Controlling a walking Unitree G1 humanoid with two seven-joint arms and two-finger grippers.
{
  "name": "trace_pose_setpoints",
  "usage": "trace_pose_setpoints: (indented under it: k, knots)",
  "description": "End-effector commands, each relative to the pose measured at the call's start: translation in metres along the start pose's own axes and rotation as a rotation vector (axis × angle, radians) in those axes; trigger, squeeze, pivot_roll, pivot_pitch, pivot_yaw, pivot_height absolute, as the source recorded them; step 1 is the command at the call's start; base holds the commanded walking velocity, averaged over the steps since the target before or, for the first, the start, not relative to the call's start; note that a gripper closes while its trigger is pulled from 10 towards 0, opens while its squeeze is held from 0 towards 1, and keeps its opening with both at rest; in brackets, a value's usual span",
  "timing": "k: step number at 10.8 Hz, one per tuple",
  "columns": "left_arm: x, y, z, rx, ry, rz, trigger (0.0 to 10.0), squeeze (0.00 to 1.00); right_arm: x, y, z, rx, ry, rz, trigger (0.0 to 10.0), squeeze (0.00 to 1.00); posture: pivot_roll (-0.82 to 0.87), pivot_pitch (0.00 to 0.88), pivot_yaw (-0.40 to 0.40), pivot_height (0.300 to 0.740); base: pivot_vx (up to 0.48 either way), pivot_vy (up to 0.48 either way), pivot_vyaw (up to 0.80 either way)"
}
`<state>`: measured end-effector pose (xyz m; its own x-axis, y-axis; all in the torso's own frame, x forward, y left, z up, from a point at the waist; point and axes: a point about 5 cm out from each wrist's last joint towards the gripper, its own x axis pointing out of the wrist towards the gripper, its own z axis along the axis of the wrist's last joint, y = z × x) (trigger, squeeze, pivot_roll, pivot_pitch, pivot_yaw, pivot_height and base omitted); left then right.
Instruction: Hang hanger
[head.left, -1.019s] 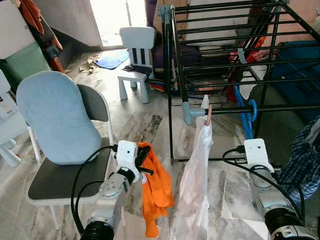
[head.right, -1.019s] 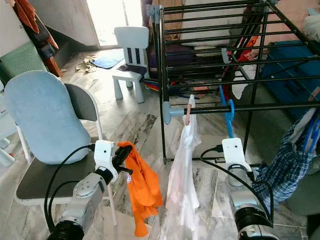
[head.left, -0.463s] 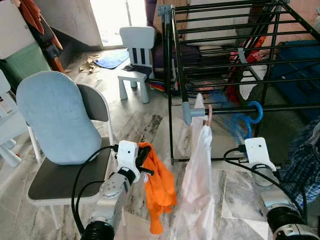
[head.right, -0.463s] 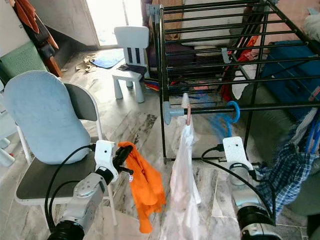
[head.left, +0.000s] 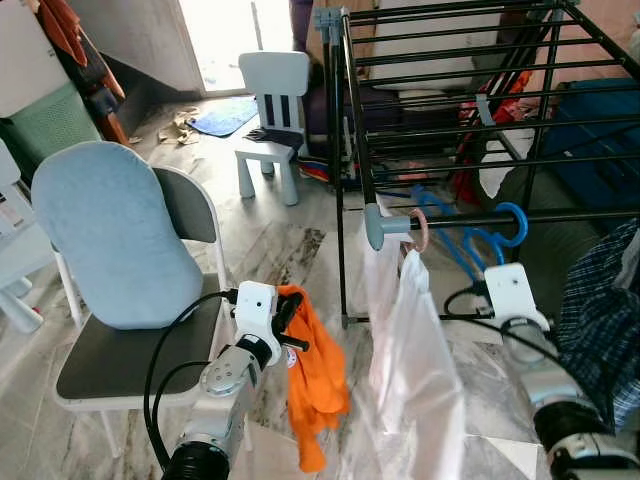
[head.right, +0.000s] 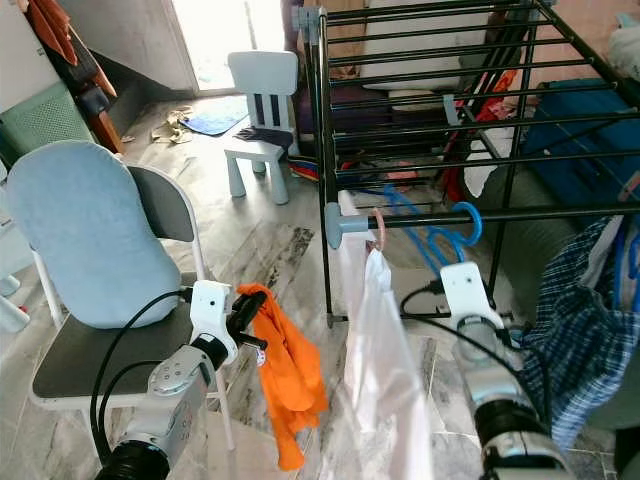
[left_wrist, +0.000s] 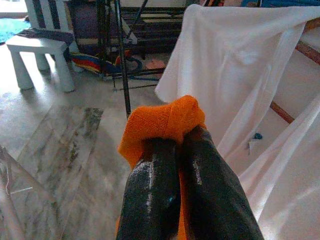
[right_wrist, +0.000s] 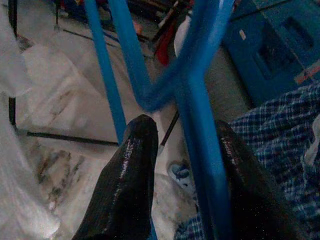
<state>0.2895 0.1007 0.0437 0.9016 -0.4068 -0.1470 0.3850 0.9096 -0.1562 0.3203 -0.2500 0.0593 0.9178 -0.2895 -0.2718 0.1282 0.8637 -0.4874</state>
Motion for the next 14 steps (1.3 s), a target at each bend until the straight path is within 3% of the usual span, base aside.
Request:
trace_pose_setpoints:
  k: [1, 4, 5, 6, 8, 9, 10, 13, 14]
  knots:
    - [0.0028, 0.0013, 0.0038, 0.016, -0.001, -0.005, 10.0, 0.00, 0.0027, -0.0018, 0.0043, -0.012, -0.011, 0.022, 10.0, 0.00, -0.16, 0.000, 0.103, 0.740, 0.000, 0.000, 0.00]
    - [0.0023, 0.0005, 0.0022, 0.014, 0.004, -0.006, 10.0, 0.00, 0.0048, -0.0045, 0.0043, -0.018, -0.008, 0.069, 10.0, 0.00, -0.16, 0.000, 0.099, 0.740, 0.000, 0.000, 0.00]
    - [0.0025, 0.0004, 0.0022, 0.014, 0.005, -0.007, 10.0, 0.00, 0.0051, -0.0034, 0.0046, -0.015, -0.007, 0.088, 8.0, 0.00, -0.16, 0.000, 0.099, 0.740, 0.000, 0.000, 0.00]
    - [0.0025, 0.0002, 0.0020, 0.014, 0.006, -0.007, 10.0, 0.00, 0.0049, -0.0014, 0.0050, -0.012, -0.012, 0.112, 0.0, 0.00, -0.16, 0.000, 0.098, 0.740, 0.000, 0.000, 0.00]
    - [0.0020, 0.0002, 0.0016, 0.015, 0.008, -0.009, 10.0, 0.00, 0.0050, -0.0014, 0.0054, -0.010, -0.017, 0.128, 0.0, 0.00, -0.16, 0.000, 0.100, 0.740, 0.000, 0.000, 0.00]
    - [0.0018, 0.0003, 0.0014, 0.017, 0.010, -0.010, 10.0, 0.00, 0.0053, -0.0028, 0.0055, -0.003, -0.017, 0.133, 2.0, 0.00, -0.16, 0.000, 0.101, 0.740, 0.000, 0.000, 0.00]
    - [0.0019, 0.0000, 0.0014, 0.018, 0.011, -0.012, 10.0, 0.00, 0.0056, -0.0041, 0.0060, 0.005, -0.019, 0.144, 3.1, 0.00, -0.16, 0.000, 0.101, 0.740, 0.000, 0.000, 0.00]
    - [0.0016, -0.0005, 0.0005, 0.020, 0.017, -0.017, 10.0, 0.00, 0.0048, -0.0020, 0.0060, 0.020, -0.023, 0.165, 2.9, 0.00, -0.16, 0.000, 0.103, 0.740, 0.000, 0.000, 0.00]
    - [0.0016, -0.0004, 0.0006, 0.020, 0.018, -0.018, 10.0, 0.00, 0.0041, -0.0005, 0.0050, 0.022, -0.021, 0.167, 1.5, 0.00, -0.16, 0.000, 0.104, 0.740, 0.000, 0.000, 0.00]
